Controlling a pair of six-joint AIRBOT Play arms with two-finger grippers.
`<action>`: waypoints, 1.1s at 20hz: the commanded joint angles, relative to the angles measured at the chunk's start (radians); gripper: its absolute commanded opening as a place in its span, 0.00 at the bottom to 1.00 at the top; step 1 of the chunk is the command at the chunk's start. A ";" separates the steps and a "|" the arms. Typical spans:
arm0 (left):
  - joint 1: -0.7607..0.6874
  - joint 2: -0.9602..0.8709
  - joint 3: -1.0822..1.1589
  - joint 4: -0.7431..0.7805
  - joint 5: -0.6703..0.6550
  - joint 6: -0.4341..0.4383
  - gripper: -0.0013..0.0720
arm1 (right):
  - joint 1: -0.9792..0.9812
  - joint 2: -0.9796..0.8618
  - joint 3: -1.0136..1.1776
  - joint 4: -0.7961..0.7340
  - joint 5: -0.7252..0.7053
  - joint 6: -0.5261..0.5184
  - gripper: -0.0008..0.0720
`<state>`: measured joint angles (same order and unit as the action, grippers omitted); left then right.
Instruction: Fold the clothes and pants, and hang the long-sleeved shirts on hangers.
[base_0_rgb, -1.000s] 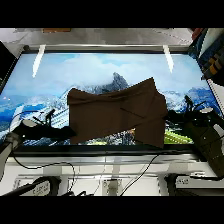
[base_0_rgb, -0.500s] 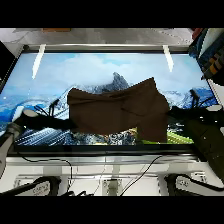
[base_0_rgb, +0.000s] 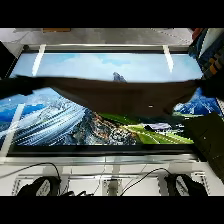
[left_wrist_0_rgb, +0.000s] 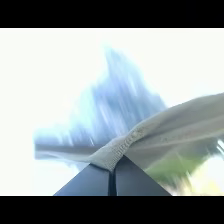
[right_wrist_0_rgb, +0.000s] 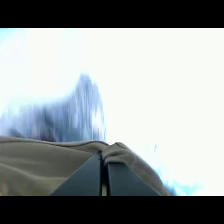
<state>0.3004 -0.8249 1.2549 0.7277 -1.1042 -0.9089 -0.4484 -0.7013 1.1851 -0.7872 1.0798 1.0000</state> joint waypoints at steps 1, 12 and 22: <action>0.016 0.232 0.051 0.005 0.285 0.001 0.04 | 0.000 0.203 0.156 -0.006 -0.009 0.041 0.04; 0.016 0.344 -0.019 0.154 0.457 -0.004 0.04 | 0.000 0.149 0.293 -0.004 -0.054 0.224 0.04; -0.176 -0.402 -0.221 0.132 0.436 0.107 0.04 | 0.188 -0.668 0.293 -0.003 0.167 0.256 0.04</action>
<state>0.1909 -1.0180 1.0554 0.8745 -0.7666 -0.8494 -0.3370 -1.1526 1.4769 -0.7624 1.2495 1.2480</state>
